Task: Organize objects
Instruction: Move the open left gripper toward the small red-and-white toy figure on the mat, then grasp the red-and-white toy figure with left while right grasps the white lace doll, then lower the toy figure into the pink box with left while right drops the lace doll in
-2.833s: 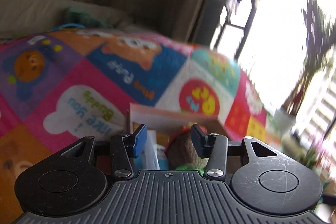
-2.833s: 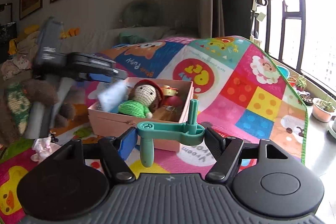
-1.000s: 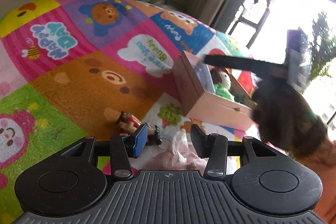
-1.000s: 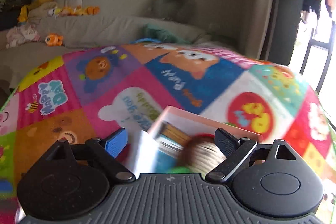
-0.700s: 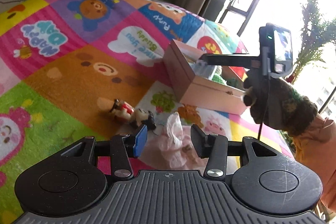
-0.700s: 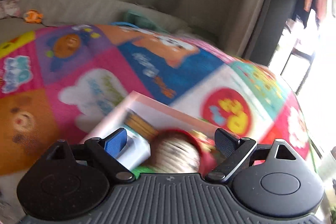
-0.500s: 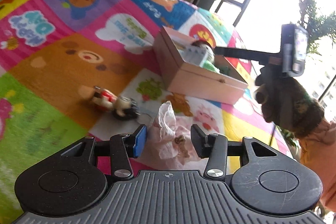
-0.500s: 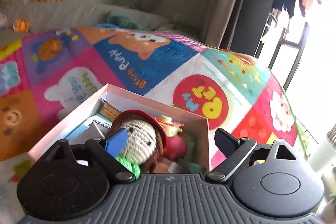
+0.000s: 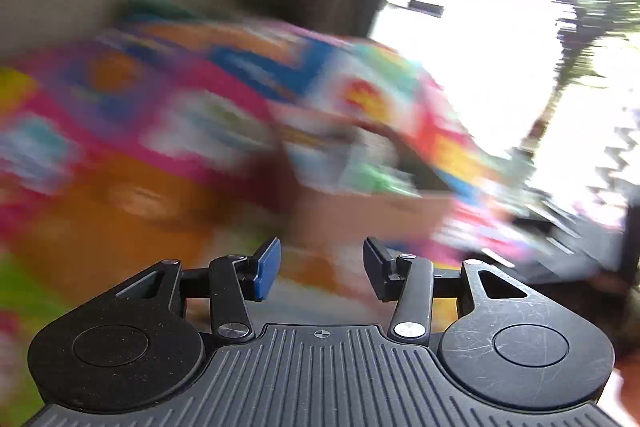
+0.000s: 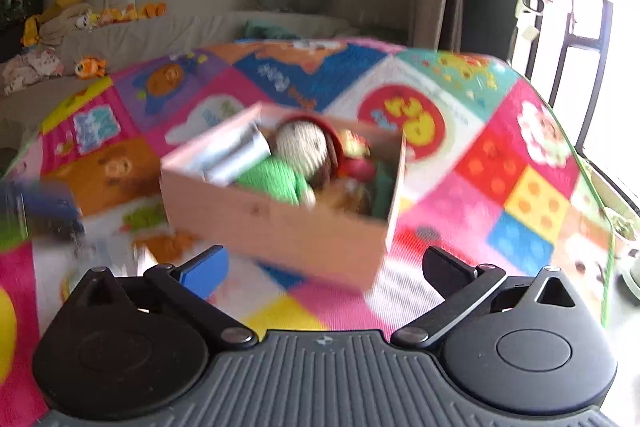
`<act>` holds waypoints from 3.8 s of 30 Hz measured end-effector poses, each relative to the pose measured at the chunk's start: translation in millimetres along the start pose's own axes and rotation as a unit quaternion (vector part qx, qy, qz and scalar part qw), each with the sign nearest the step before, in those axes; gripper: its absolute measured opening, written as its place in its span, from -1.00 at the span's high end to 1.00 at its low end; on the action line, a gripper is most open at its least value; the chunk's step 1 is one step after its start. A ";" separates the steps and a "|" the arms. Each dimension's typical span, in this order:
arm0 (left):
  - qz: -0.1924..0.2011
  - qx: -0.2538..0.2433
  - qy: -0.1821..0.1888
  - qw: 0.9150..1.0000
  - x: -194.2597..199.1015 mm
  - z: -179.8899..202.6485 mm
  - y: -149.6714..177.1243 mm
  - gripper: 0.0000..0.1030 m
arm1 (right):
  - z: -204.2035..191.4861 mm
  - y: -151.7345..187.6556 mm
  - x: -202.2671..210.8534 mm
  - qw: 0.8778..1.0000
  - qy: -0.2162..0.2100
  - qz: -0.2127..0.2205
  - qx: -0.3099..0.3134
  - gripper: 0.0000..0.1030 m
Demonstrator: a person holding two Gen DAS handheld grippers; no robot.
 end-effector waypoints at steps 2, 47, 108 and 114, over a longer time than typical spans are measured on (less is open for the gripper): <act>0.004 0.039 -0.089 0.995 15.8 -40.5 0.2 0.03 | 3.1 16.9 -1.8 1.000 0.002 -0.020 -0.014 -1.00; -0.034 -0.056 -0.055 0.996 5.4 27.4 38.1 0.07 | 23.5 37.2 -18.2 0.992 0.015 -0.071 -0.099 -1.00; 0.093 0.020 0.054 0.994 -87.3 4.5 -82.5 0.29 | 50.6 -112.3 -45.7 0.983 -0.079 -0.019 -0.162 0.32; 0.094 0.077 0.037 0.992 -80.3 -50.8 -42.1 0.29 | -4.1 -172.1 -119.9 0.973 -0.121 -0.093 -0.174 0.32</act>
Point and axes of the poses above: each gripper's, at about its wrist camera, not at the fingertips, and x roughly against the way its jaws point, z to its right, y to its underside, the point moved 8 cm from there along -x, roughly the way its jaws point, and after that the axes turned 12 degrees about y, right-handed, at the moved point
